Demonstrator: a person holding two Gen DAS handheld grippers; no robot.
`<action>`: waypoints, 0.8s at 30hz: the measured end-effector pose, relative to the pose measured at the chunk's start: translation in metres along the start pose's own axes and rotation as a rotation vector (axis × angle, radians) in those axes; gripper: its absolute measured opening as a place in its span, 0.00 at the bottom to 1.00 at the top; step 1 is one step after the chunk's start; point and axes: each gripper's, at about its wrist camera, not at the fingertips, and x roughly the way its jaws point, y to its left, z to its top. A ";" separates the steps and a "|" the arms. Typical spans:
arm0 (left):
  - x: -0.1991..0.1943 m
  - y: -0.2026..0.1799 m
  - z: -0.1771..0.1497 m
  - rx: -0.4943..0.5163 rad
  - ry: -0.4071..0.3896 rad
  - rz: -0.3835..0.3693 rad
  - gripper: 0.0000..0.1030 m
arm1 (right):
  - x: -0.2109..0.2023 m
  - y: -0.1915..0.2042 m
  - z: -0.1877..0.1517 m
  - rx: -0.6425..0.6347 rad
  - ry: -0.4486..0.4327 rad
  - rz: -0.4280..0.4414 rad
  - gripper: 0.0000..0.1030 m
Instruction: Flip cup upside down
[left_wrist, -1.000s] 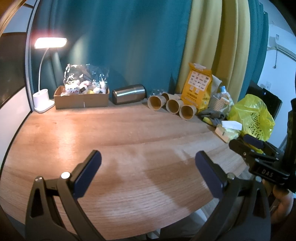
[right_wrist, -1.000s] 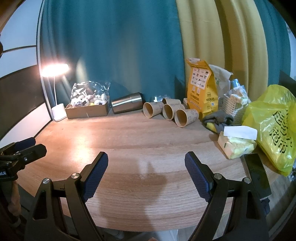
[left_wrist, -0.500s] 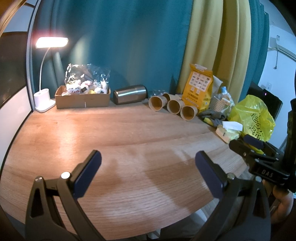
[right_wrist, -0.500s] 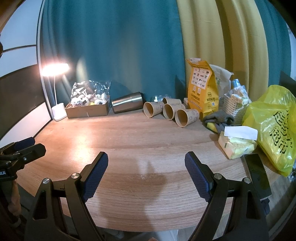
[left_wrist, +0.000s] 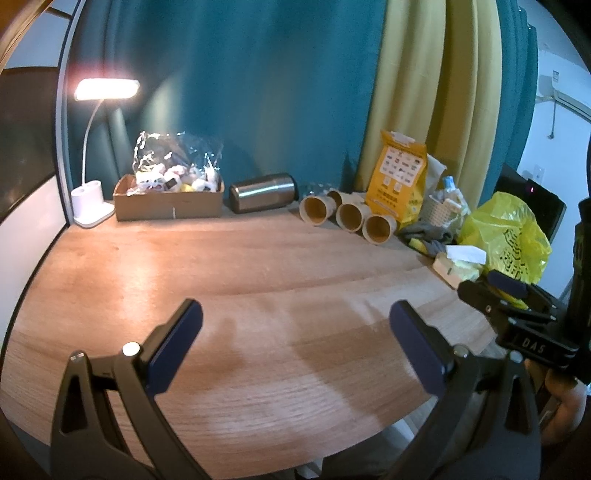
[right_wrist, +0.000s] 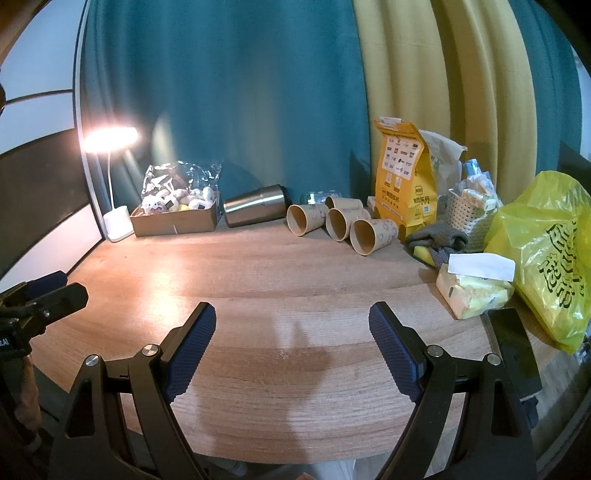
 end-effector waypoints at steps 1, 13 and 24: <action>0.000 0.000 0.000 0.000 0.001 -0.001 0.99 | 0.000 0.000 0.000 0.000 0.000 -0.001 0.85; 0.004 0.001 0.002 -0.004 0.008 -0.005 0.99 | 0.005 -0.003 0.003 0.011 0.003 -0.001 0.85; 0.030 -0.001 0.005 0.003 0.064 0.008 0.99 | 0.025 -0.014 0.008 0.030 0.022 0.004 0.85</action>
